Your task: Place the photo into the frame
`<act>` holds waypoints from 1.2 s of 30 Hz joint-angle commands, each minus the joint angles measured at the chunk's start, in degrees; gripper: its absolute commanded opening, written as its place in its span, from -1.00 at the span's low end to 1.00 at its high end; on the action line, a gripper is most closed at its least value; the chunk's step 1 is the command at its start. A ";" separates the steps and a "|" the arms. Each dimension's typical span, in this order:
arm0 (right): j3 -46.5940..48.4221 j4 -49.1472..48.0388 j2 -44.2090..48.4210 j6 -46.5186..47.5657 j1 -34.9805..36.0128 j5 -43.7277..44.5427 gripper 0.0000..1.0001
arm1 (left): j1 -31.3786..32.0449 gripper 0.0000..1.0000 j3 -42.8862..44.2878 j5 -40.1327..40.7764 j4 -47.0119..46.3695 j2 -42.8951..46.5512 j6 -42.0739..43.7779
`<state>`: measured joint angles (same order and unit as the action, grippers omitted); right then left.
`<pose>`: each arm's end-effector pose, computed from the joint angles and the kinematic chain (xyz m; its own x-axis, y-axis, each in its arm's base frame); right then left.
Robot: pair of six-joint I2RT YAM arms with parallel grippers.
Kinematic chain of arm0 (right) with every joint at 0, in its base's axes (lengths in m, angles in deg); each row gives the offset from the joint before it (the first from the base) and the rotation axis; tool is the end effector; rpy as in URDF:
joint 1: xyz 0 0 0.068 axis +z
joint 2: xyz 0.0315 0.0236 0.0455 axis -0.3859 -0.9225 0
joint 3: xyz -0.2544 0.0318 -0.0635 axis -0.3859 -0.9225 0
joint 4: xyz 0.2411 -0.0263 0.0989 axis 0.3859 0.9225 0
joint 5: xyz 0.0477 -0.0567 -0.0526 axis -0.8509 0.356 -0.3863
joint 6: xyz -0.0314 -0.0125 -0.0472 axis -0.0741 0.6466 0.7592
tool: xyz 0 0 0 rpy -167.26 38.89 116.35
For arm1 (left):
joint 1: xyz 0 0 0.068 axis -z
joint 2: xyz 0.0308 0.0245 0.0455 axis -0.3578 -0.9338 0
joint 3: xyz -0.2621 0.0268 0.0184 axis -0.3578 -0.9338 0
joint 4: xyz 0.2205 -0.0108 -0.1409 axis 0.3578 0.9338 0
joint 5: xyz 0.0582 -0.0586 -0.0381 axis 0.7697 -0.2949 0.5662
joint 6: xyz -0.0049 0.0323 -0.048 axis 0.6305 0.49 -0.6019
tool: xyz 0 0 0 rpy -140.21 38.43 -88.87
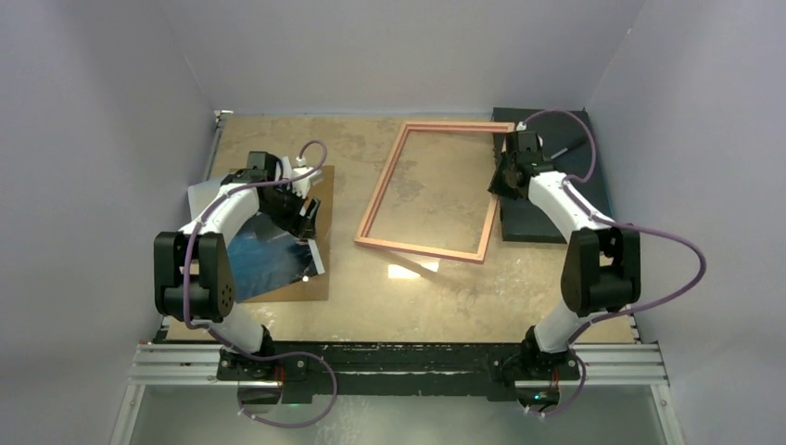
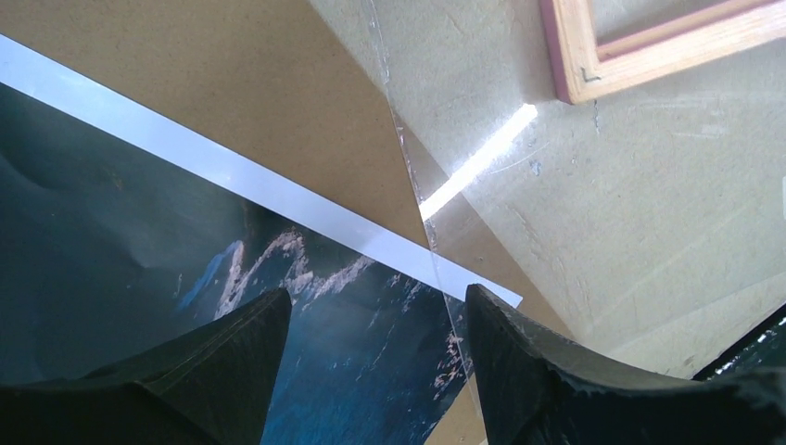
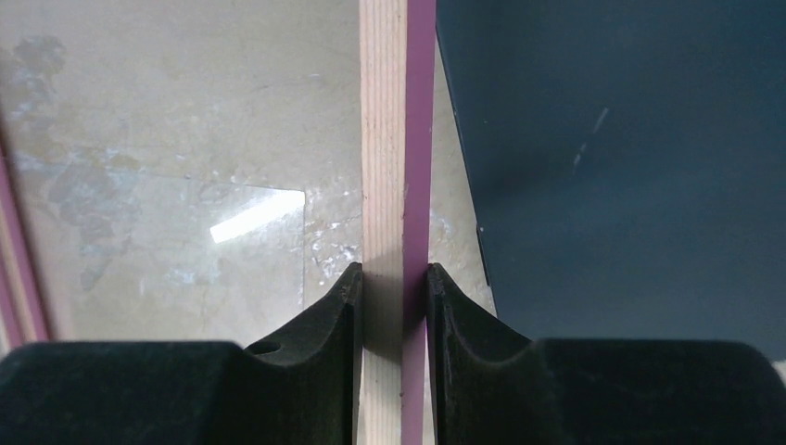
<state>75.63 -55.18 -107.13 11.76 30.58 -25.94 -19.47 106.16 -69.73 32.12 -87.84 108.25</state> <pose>0.3627 0.0438 0.2516 -0.6233 0.3597 -0.6943 0.2806 0.9317 0.2307 0.3110 -0.0268 0.1965 -0.7756 0.3912 -0.4955 0.5532 0.7992 -0.2350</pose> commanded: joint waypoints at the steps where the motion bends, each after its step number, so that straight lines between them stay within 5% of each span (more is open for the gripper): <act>1: 2.60 -3.52 -3.98 0.07 0.21 -0.07 -1.00 | -0.18 0.39 -0.23 0.52 0.84 2.95 2.04; 7: 5.21 -5.09 -10.46 -1.42 0.73 -0.21 -0.78 | -0.55 0.42 -1.08 0.83 3.46 4.97 4.62; 9: 6.21 -4.73 -11.65 -2.07 1.26 -0.14 -0.26 | -0.90 0.42 -1.49 1.43 3.95 5.31 5.27; 16: 7.69 -1.84 -7.37 -4.59 2.84 7.04 0.89 | -3.55 0.49 -1.06 1.64 5.29 6.00 6.24; 29: 1.36 -0.43 1.75 -6.05 6.62 13.66 0.98 | -4.37 0.52 0.00 4.54 8.24 6.41 7.44; 36: 1.83 4.95 7.71 -9.17 26.26 21.13 0.98 | -6.39 0.60 3.28 5.33 8.95 5.91 6.68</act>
<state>76.75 -55.02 -103.85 6.32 44.53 -10.44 -24.12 105.41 -64.63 40.14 -83.56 114.42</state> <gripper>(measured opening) 0.987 0.792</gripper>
